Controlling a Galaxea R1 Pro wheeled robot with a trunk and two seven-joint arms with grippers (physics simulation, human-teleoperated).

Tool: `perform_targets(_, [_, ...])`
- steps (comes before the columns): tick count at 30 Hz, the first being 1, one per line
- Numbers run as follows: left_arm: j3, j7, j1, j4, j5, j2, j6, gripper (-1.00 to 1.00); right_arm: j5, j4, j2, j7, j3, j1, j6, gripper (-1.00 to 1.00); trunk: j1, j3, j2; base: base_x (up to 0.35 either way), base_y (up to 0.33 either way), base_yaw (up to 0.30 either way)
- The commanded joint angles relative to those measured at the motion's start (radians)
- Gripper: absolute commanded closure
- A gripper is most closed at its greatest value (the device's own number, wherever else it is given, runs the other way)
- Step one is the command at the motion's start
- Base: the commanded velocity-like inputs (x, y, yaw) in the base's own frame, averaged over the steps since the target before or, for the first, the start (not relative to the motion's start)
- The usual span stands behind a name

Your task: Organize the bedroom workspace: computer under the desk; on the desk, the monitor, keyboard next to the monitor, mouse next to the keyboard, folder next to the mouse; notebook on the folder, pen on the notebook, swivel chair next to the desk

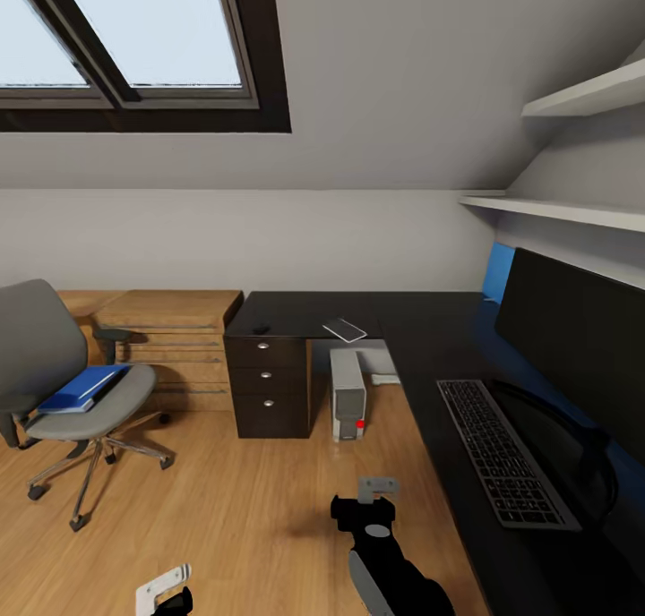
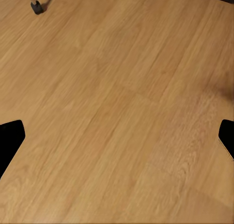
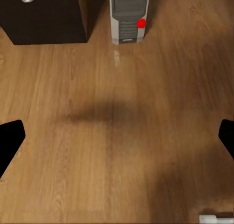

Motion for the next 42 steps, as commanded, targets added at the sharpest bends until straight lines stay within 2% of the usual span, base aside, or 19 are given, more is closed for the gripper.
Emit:
perform_targets(1, [0.001, 0.002, 0.0, -0.002, 0.006, 0.0, 0.004, -1.0, -0.005, -0.036, 0.0, -0.014, 0.003, -0.001, 0.008, -1.0, 0.001, -0.001, -0.001, 0.332, 0.11, 0.0])
perform_targets(3, [0.002, 0.002, 0.0, -0.002, 0.006, 0.0, 0.004, -1.0, -0.005, -0.098, 0.0, -0.022, 0.008, 0.001, 0.013, -1.0, 0.001, -0.001, -0.001, 0.332, 0.118, 0.0])
perform_targets(5, [0.003, 0.001, 0.0, -0.002, 0.006, 0.0, 0.004, -1.0, -0.004, -0.11, 0.0, -0.024, 0.015, 0.002, 0.014, -1.0, 0.001, -0.001, -0.001, 0.332, 0.124, 0.0])
perform_targets(7, [0.003, 0.001, 0.0, -0.002, 0.006, 0.0, 0.004, -1.0, -0.002, -0.126, 0.0, -0.026, 0.039, 0.002, 0.014, -1.0, 0.001, -0.001, -0.001, 0.332, 0.133, 0.0])
perform_targets(12, [0.004, 0.001, 0.0, -0.002, 0.006, 0.0, 0.004, -1.0, -0.003, -0.157, 0.0, -0.029, 0.058, 0.003, 0.01, -1.0, 0.001, -0.001, -0.001, 0.325, 0.169, 0.0])
perform_targets(21, [0.003, 0.002, 0.0, -0.002, 0.006, 0.0, 0.005, -1.0, -0.002, -0.168, 0.0, -0.03, 0.065, 0.003, 0.006, -1.0, 0.001, -0.001, -0.001, 0.318, 0.189, 0.013])
perform_targets(34, [0.002, 0.003, 0.0, -0.002, 0.006, 0.0, 0.006, -1.0, 0.001, -0.168, 0.0, -0.03, 0.067, 0.004, 0.004, -1.0, 0.001, -0.001, -0.001, 0.322, 0.029, 0.252])
perform_targets(37, [0.002, 0.004, 0.0, -0.002, 0.006, 0.0, 0.006, -1.0, 0.013, -0.168, 0.0, -0.036, 0.069, 0.004, -0.005, -1.0, 0.001, -0.002, -0.001, 0.323, 0.001, 0.278])
perform_targets(42, [0.002, 0.002, 0.0, -0.002, 0.006, 0.0, 0.005, -1.0, 0.063, -0.168, 0.0, -0.111, 0.083, 0.005, -0.05, -1.0, 0.001, -0.002, -0.001, 0.324, 0.0, 0.155])
